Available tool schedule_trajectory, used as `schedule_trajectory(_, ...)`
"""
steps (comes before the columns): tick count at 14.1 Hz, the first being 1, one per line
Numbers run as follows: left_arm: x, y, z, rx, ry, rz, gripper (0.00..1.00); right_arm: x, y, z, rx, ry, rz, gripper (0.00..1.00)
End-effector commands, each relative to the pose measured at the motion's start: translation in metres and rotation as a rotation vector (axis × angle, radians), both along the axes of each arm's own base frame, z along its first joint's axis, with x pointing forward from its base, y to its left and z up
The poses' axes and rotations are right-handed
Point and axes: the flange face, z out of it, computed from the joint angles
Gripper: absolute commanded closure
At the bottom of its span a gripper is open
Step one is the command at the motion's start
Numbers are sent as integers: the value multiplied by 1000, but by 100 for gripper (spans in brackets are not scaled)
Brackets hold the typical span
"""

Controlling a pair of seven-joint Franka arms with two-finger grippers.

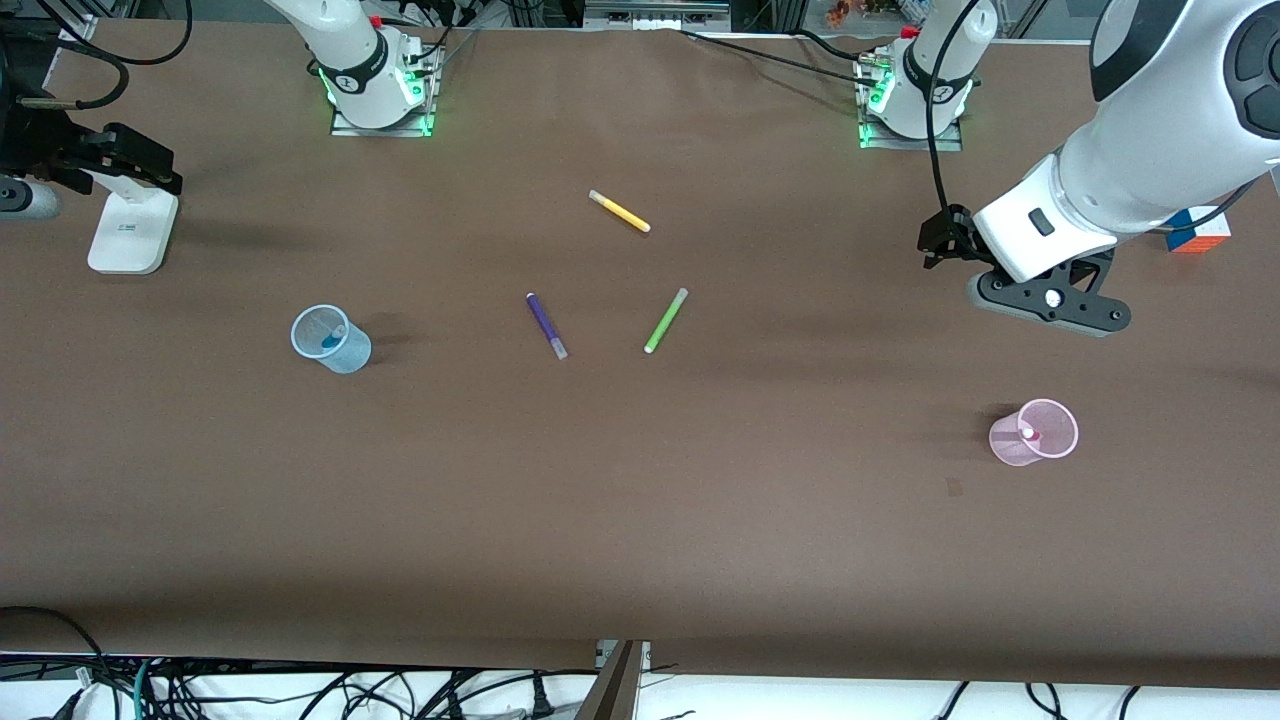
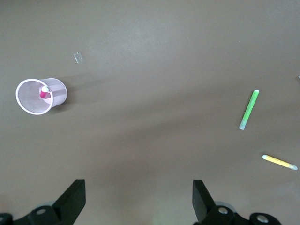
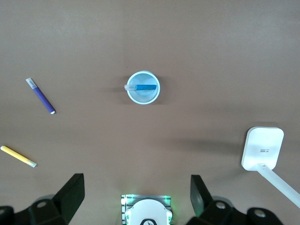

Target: Place pink and blue markers in matching cups

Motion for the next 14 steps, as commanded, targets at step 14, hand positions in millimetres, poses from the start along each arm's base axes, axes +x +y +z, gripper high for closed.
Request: schedule_trajectory(14, -27, 58, 7, 58, -102, 52, 0, 1, -2, 6, -6, 8, -9, 0)
